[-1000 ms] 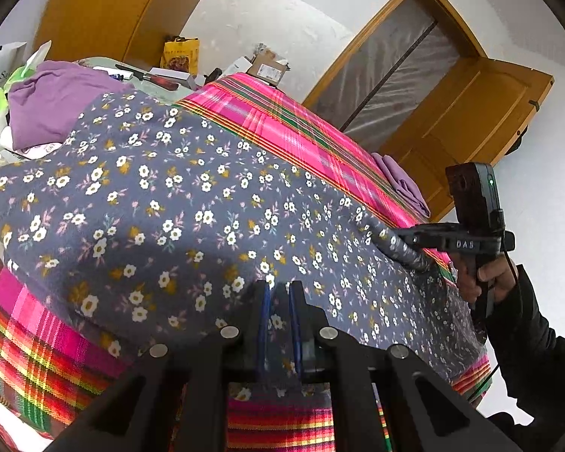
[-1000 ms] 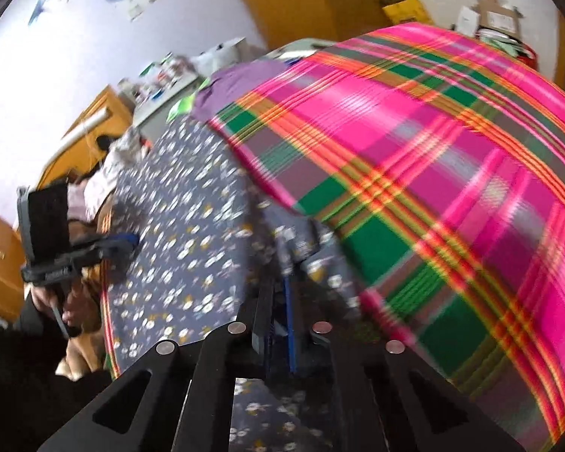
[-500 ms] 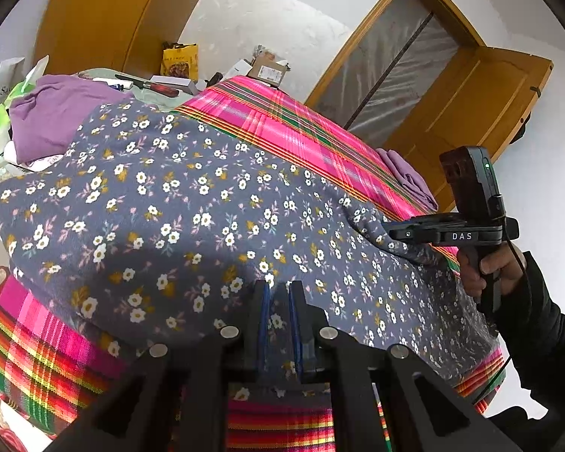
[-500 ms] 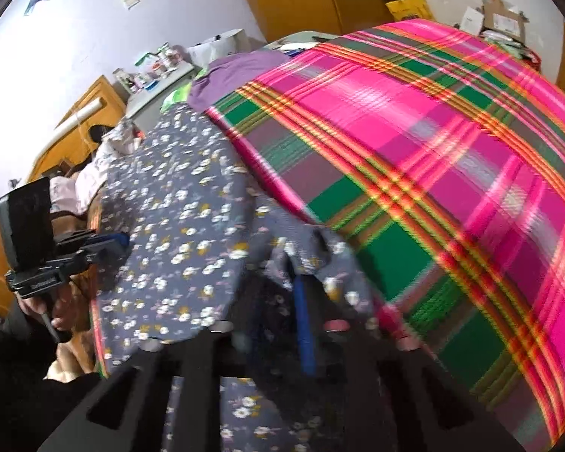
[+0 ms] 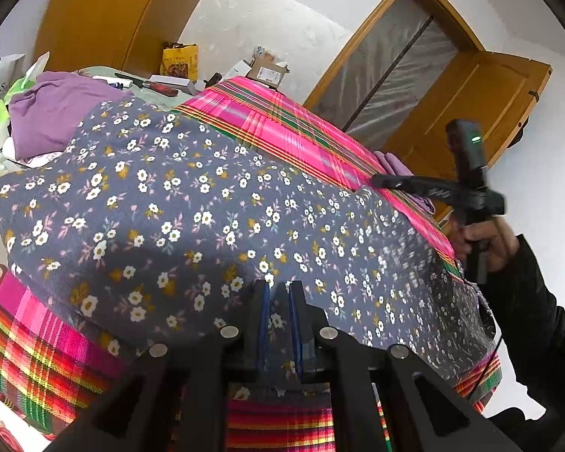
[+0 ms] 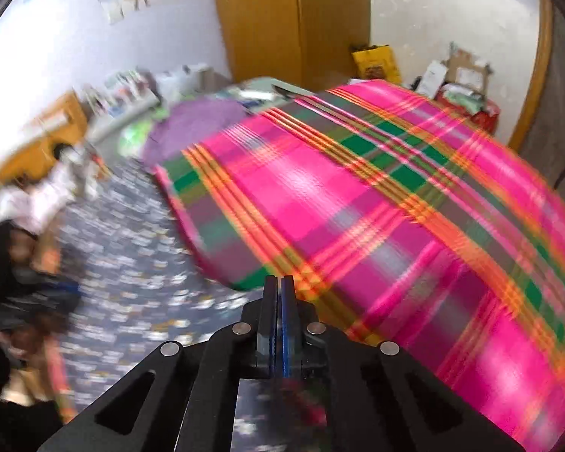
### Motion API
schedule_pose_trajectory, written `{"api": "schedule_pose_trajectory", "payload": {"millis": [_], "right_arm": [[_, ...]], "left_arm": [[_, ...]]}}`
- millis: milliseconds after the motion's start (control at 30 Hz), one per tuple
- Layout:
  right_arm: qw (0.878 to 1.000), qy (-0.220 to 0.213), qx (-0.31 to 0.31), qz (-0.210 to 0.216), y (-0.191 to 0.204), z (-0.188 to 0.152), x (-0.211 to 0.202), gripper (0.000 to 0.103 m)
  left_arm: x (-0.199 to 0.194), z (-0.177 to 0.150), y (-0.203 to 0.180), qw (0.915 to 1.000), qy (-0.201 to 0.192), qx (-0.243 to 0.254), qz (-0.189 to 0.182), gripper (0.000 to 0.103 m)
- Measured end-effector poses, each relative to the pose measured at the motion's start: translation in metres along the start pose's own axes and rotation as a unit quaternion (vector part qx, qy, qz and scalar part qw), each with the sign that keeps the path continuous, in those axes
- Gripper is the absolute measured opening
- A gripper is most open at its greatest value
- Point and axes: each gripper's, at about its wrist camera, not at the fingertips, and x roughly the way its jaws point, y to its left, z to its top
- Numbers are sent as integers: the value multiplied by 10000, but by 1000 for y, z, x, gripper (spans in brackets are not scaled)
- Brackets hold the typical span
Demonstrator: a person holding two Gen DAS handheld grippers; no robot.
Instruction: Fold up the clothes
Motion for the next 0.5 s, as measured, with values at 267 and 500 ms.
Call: {"api": "schedule_pose_trajectory", "payload": {"millis": [267,500], "right_arm": [[9970,-213,534,523,-21,-22,-35,10],[9979,-111,83,637,12,-89,-59,12]], "left_arm": [[-1,2,-2,10000,33,60,52,11],[0,4,-6,9998,78,124,133,11]]}}
